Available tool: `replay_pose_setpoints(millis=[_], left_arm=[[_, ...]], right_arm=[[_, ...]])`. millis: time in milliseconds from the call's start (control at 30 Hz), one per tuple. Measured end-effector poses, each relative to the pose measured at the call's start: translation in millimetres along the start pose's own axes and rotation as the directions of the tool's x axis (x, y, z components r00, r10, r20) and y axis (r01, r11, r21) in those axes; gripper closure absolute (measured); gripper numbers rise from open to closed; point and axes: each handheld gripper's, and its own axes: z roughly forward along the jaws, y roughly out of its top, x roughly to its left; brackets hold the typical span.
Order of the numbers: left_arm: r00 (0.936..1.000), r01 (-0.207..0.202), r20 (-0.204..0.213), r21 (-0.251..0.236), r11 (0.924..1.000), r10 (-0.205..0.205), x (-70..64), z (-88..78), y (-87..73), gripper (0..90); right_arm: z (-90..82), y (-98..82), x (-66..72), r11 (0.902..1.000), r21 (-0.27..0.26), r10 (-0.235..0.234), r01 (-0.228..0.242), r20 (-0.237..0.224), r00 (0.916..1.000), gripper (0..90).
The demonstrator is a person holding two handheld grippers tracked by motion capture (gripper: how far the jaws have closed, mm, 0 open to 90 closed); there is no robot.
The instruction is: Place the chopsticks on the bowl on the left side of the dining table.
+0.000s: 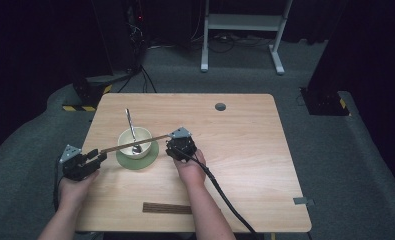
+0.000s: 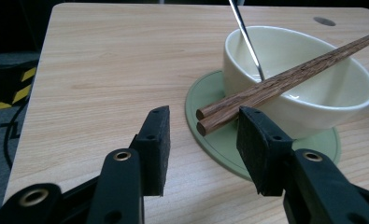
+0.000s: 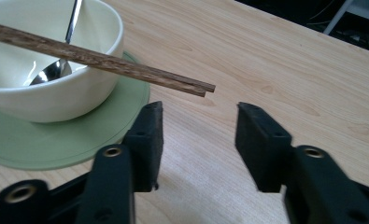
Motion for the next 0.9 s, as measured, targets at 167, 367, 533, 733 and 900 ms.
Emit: replay_pose_setpoints(millis=[167,367,533,733,900], left_arm=[[0.9997,0.022,-0.009,-0.003,0.9998,-0.022,1.4,2.6,0.5,57.1],[0.9995,0.023,-0.019,-0.003,0.9997,-0.023,1.2,8.9,2.1,58.4],[0.9989,0.025,-0.04,-0.009,0.9996,-0.026,0.4,13.1,4.3,58.7],[0.9978,0.045,-0.048,-0.017,0.9988,-0.046,3.2,15.2,5.6,59.2],[0.9975,0.056,-0.042,-0.018,0.9983,-0.056,3.9,17.3,5.8,59.3]], right_arm=[[-4.8,-3.0,3.4,0.9999,-0.01,-0.007,0.007,0.012,0.9999,57.1],[-6.8,-6.5,2.6,0.9999,-0.014,-0.004,0.004,0.019,0.9998,59.8],[-6.6,-7.8,1.8,0.9999,-0.01,0.006,-0.006,0.011,0.9999,61.5],[-5.0,-6.7,4.7,0.9998,-0.016,0.007,-0.007,0.001,1.0,63.0],[-3.3,-6.5,8.1,0.9999,-0.013,0.007,-0.007,-0.001,1.0,62.9]])
